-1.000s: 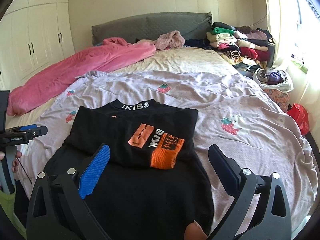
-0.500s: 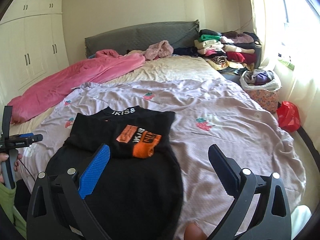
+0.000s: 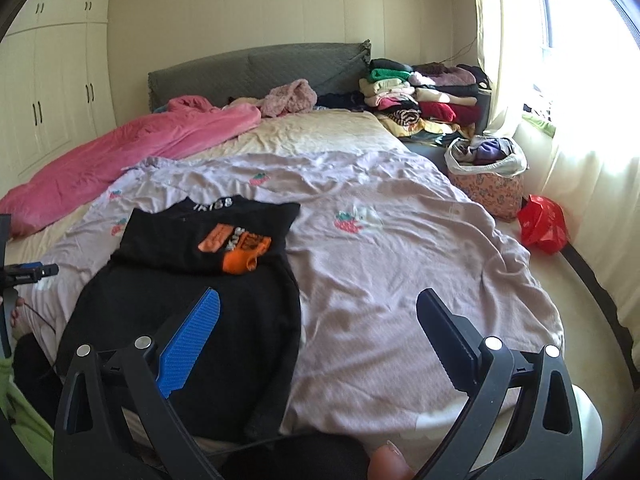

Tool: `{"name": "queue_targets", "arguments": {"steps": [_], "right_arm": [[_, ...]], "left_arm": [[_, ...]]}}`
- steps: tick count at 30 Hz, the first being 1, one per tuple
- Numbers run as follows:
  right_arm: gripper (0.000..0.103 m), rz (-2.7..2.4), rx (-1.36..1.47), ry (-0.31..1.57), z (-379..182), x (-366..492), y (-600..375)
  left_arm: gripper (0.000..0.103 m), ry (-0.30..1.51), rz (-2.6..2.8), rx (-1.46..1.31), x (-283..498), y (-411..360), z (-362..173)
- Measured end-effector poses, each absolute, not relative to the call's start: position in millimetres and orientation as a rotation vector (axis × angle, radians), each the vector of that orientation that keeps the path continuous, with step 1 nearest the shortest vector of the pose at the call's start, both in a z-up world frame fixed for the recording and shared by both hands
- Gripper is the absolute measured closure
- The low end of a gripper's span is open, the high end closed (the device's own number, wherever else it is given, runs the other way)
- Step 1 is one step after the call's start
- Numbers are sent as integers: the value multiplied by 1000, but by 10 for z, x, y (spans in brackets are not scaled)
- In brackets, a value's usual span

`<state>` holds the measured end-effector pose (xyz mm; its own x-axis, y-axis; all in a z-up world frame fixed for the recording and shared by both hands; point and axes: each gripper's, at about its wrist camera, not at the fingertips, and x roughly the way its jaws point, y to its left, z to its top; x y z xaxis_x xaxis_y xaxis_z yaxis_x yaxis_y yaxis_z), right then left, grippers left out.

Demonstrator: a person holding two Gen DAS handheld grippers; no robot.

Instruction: Fold small clothes

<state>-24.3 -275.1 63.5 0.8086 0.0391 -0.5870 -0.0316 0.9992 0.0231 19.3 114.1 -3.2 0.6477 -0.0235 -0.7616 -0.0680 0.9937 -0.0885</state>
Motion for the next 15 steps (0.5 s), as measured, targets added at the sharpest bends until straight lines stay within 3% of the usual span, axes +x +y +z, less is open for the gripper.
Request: {"name": "queue_targets", "arguments": {"steps": [15], "right_arm": [[5,155,-31,802,-29,-221,-2357]], "left_arm": [[10,945,26,-114,-192,1114,-351]]}}
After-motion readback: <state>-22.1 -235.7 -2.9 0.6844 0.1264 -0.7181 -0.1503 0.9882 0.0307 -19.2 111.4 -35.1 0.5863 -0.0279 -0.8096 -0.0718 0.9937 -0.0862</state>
